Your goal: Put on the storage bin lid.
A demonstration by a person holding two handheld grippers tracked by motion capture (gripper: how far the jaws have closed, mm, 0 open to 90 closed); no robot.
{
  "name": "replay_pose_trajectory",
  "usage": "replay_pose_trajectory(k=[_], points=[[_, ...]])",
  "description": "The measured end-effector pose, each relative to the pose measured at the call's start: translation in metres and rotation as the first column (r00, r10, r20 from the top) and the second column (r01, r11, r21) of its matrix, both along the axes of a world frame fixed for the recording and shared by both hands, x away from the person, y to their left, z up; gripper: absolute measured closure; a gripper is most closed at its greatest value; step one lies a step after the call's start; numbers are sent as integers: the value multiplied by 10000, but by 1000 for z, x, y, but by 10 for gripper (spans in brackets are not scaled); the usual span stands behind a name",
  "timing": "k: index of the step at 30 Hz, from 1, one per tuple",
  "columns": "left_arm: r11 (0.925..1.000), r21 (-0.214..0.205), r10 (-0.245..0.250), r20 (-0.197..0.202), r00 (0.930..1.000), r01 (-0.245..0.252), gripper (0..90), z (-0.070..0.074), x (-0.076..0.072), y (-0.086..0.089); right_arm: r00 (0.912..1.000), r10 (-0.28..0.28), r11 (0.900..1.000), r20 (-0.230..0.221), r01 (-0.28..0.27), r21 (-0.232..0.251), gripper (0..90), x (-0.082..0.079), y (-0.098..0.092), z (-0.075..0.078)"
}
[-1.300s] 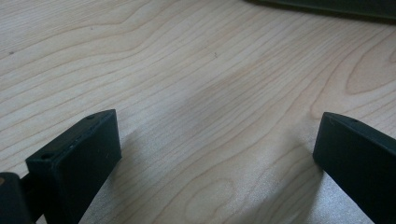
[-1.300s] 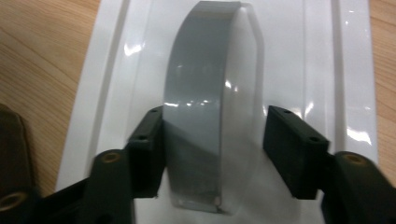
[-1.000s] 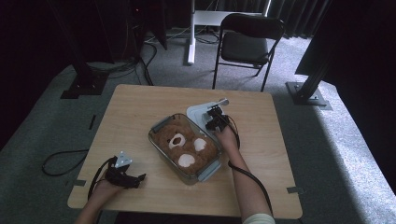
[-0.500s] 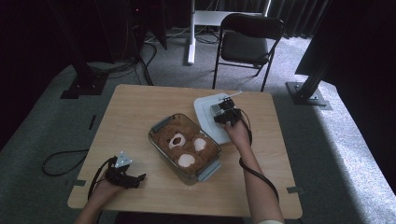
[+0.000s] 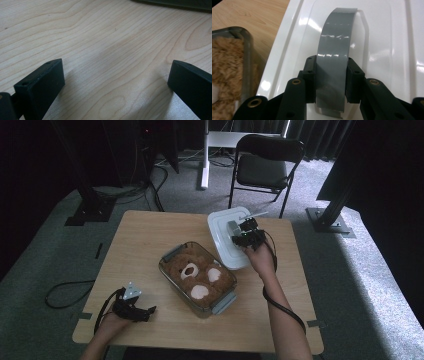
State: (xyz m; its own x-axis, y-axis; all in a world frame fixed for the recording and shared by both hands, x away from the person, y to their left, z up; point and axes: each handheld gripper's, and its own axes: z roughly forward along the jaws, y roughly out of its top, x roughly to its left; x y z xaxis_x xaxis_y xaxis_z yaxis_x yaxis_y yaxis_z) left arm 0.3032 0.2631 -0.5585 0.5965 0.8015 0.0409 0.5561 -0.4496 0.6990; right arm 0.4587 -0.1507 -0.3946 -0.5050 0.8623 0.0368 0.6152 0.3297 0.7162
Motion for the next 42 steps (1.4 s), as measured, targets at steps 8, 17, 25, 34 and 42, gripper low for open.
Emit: replay_pose_trajectory(k=[8,17,25,34,42], points=[[10000,-10,7,3,10000,-7,14,0,0,0,9987,248,9994,439,-258,225,673,-15,1,21],[10000,0,8,23,10000,-8,14,0,0,0,9861,1616,9849,375,-1635,561,673,-43,25,28],[10000,-1,10,24,10000,-10,14,0,0,0,9548,2973,9537,79,-2973,453,673,-75,55,13],[10000,-5,14,22,10000,-14,14,0,0,0,9253,3780,9244,-301,-3754,668,672,-91,70,3],[10000,4,5,10,10000,-5,14,0,0,0,9046,4236,9050,-474,-4204,653,672,-102,79,-1]])
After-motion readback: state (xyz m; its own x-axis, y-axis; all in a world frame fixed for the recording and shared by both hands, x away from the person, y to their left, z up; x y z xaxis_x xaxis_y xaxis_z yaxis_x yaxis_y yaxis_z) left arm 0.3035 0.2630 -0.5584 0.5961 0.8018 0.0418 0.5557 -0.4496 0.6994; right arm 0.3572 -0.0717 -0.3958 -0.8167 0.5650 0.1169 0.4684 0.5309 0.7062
